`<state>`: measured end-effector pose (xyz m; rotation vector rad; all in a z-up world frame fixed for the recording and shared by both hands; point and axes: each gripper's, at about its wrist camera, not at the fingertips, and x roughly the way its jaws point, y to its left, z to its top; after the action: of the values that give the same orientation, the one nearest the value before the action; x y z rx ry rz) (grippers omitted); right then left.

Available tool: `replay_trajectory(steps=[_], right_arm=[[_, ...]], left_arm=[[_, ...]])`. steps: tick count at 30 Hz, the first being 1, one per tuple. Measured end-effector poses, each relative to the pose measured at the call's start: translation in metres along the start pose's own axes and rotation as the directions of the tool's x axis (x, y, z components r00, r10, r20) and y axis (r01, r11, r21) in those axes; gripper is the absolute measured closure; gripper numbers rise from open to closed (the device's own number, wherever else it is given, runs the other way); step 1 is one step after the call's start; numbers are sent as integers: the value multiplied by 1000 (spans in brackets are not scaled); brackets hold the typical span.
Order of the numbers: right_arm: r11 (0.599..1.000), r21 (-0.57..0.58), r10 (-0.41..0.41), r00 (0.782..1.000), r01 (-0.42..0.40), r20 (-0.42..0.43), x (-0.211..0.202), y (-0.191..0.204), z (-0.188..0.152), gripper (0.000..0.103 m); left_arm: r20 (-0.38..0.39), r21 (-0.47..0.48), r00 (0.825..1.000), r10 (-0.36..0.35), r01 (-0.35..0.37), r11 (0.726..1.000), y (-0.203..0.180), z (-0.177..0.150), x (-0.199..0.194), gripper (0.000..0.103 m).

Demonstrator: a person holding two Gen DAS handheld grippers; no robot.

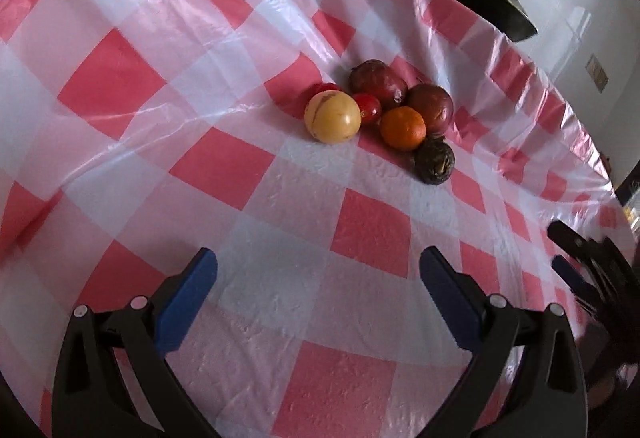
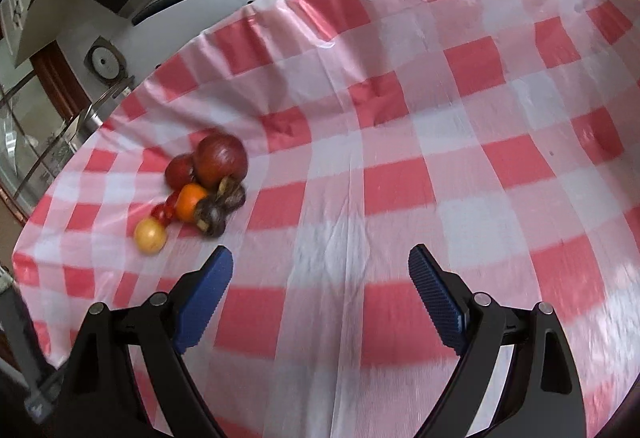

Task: Organize fruits
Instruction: 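Grasp a dark brown mangosteen with the right gripper and lift it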

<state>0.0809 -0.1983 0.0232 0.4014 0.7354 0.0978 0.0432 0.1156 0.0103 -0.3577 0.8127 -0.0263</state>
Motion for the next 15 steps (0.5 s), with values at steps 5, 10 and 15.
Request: replay_trajectory(steps=[5,10,15], right_arm=[[1000,-19,12,1000,-12,-23,33,13,19,16],[995,-59,81,992,-87,-97,65,48,22,16],[958,-273,60,992,-89,-113,74,99,7,19]], left_arm=[[-3,6,1000,8,-8,1000,-1,0,-1,2],[-8,20,1000,22,-22,1000,-3,-1,0,2],[-7,16,1000,16,-16,1000,-3,-2,0,2]])
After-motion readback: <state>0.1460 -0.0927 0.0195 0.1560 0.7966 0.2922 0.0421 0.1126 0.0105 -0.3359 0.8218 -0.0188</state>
